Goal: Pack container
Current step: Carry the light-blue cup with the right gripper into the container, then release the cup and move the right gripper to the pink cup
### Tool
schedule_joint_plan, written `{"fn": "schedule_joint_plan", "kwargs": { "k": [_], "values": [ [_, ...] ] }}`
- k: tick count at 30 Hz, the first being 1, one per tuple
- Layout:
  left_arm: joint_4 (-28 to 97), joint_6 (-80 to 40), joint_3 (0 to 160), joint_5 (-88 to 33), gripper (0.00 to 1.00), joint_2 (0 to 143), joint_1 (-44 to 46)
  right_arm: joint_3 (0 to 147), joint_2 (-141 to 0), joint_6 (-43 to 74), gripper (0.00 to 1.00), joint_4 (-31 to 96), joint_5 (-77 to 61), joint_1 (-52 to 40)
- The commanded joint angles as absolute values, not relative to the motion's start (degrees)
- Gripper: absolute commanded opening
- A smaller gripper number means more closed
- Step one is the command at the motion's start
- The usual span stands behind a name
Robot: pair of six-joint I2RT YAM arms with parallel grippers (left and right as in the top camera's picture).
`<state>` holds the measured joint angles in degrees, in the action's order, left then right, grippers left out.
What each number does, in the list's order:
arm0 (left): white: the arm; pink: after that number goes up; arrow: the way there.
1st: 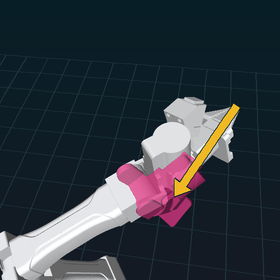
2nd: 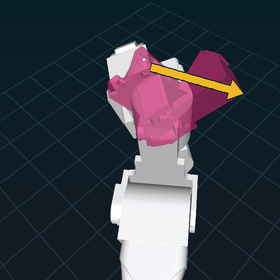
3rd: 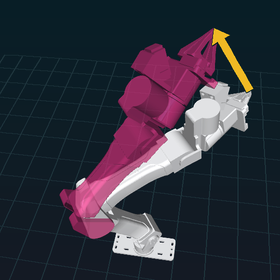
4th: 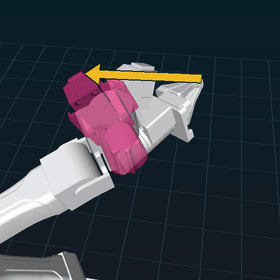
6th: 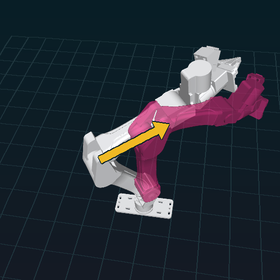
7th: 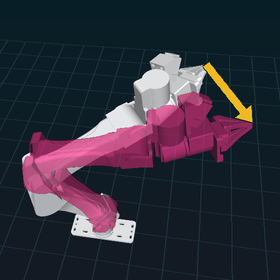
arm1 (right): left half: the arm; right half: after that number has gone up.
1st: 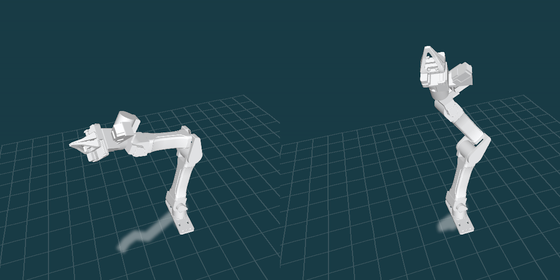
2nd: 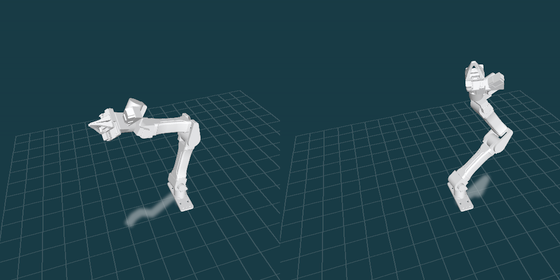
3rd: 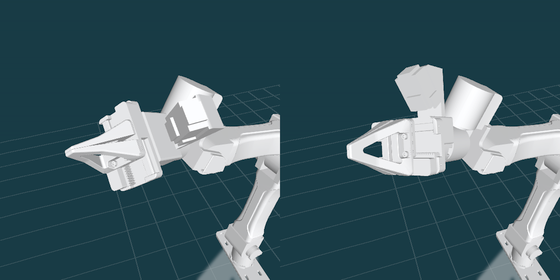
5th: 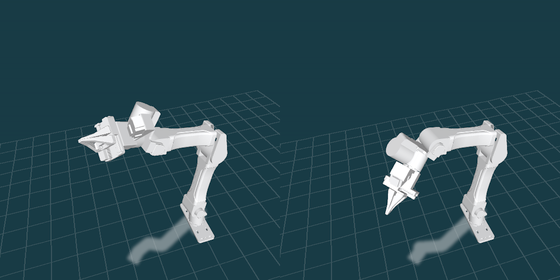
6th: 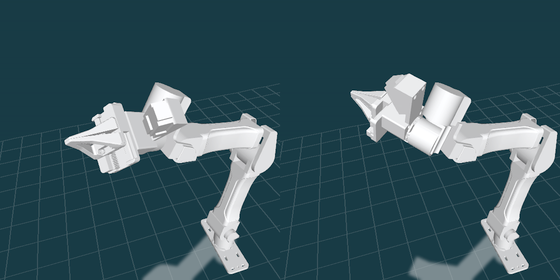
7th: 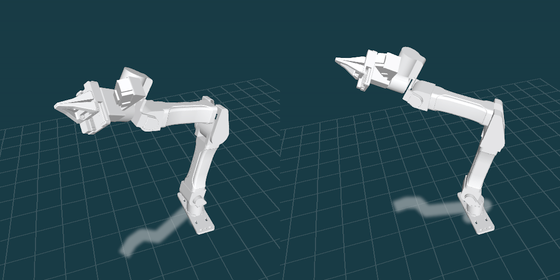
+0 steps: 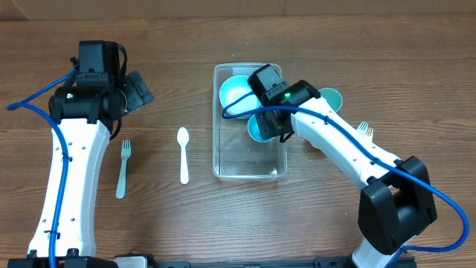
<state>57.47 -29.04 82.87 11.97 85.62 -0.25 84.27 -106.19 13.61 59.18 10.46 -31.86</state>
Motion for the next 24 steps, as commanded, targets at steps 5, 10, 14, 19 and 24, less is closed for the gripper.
{"fn": "schedule_joint_plan", "kwargs": {
  "k": [5, 10, 14, 19, 24],
  "values": [
    [57.39, -30.02, 83.29, 11.73, 1.0, 85.95, -0.36, 84.16, -106.28, 13.58, 0.5, 58.57, 10.41, -31.75],
    [57.39, -30.04, 83.29, 11.73, 1.0, 85.95, -0.36, 86.76, -106.02, 13.56, 0.54, 58.41, 4.99, -31.75],
    [57.39, -30.02, 83.29, 11.75, 1.0, 85.95, -0.36, 93.14, -103.46, 13.54, 0.54, 61.87, 3.81, -31.73],
    [57.39, -30.04, 83.29, 11.73, 1.0, 85.95, -0.36, 97.25, -95.85, 20.34, 0.53, 71.96, 11.62, -25.69],
    [57.39, -30.02, 83.29, 11.73, 1.0, 85.95, -0.36, 93.54, -94.37, 22.15, 0.5, 76.6, 8.47, -7.84]
  ]
}}
